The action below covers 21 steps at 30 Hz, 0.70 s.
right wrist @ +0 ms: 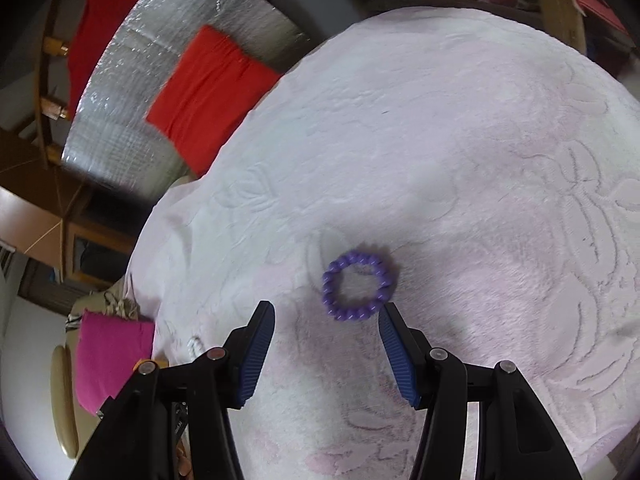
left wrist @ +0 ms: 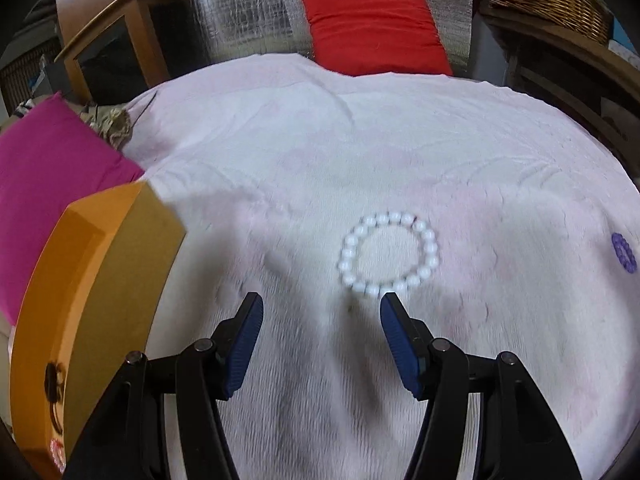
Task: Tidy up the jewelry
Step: 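Move the left tool over the white bead bracelet while the right tool approaches the purple bracelet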
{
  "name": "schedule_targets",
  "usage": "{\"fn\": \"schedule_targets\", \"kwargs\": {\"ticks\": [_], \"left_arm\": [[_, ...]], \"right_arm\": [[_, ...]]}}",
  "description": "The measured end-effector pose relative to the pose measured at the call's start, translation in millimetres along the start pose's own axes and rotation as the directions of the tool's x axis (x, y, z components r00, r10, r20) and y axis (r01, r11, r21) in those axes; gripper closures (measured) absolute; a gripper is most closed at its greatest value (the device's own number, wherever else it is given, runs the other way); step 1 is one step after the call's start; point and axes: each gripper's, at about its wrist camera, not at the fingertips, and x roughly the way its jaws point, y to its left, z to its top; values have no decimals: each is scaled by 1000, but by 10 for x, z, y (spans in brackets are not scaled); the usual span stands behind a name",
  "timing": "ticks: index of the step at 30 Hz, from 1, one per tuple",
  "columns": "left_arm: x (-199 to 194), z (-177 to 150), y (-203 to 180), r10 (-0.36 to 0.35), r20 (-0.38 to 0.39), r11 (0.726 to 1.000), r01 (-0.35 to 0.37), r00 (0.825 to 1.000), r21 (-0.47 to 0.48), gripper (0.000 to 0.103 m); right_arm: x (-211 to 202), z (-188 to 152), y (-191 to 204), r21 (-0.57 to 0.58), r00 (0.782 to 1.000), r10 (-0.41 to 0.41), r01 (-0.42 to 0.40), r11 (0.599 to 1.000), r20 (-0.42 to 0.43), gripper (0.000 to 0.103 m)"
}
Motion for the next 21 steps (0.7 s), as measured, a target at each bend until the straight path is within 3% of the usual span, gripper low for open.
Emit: {"fn": "schedule_targets", "kwargs": {"ticks": [16, 21], "left_arm": [[375, 192, -50, -151, -5, 988, 150, 989, -37, 41], [422, 175, -12, -257, -32, 964, 254, 966, -80, 41]], "right_arm": [[291, 2, -188, 96, 997, -55, 61, 994, -60, 45], [326, -14, -292, 151, 997, -24, 35, 988, -71, 45]]}}
